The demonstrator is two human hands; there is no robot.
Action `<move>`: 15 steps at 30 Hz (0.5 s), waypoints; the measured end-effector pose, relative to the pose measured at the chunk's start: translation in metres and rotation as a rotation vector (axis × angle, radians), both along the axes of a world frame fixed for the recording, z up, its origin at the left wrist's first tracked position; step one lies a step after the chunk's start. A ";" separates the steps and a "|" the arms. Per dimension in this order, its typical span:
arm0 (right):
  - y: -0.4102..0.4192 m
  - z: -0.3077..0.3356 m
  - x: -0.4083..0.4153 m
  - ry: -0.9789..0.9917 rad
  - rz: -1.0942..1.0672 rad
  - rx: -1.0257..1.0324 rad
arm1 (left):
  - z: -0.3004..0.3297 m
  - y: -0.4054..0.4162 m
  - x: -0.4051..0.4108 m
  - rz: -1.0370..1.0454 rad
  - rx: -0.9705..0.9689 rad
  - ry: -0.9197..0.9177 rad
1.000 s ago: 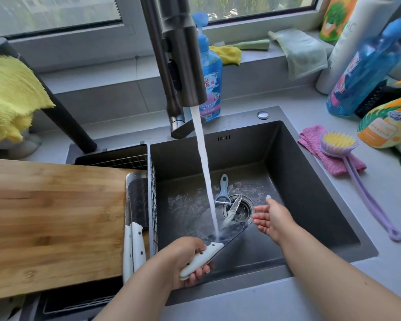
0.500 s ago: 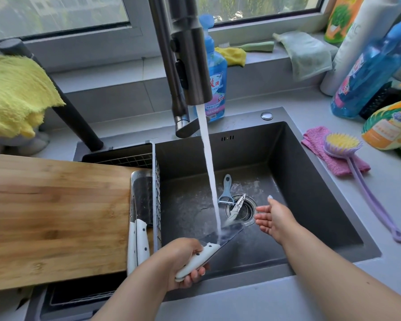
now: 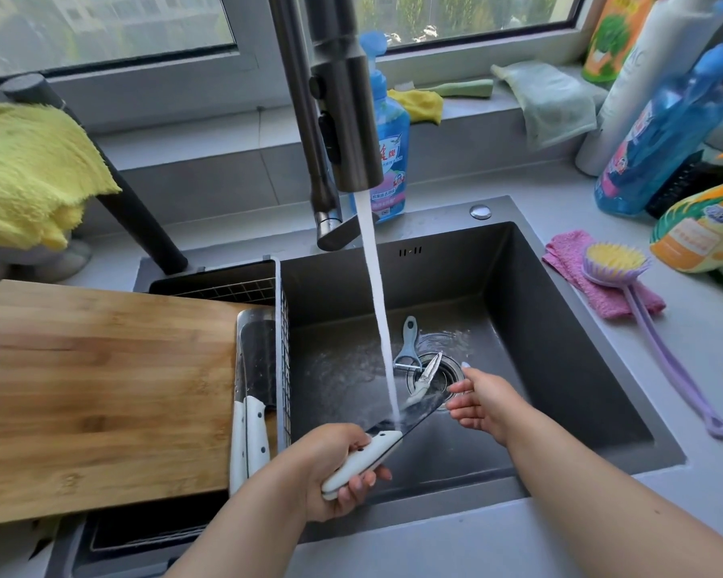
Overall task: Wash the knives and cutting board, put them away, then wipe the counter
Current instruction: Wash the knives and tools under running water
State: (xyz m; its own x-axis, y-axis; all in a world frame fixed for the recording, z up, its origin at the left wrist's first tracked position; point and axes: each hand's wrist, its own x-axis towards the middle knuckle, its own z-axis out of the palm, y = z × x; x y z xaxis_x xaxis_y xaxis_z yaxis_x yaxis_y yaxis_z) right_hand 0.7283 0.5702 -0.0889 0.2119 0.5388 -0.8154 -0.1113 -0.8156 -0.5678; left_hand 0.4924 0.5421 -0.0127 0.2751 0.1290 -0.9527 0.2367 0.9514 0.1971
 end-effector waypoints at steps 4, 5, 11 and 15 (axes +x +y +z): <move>0.000 0.000 -0.001 -0.012 0.018 0.002 | 0.002 0.000 0.001 -0.007 0.007 0.011; 0.000 0.000 -0.002 -0.016 0.024 -0.001 | 0.002 0.000 0.002 -0.010 0.009 0.011; -0.003 0.001 -0.010 0.039 0.119 -0.063 | 0.005 0.000 0.006 -0.041 0.049 0.010; -0.005 0.004 -0.021 0.206 0.103 -0.144 | 0.007 0.000 0.006 -0.088 0.099 0.042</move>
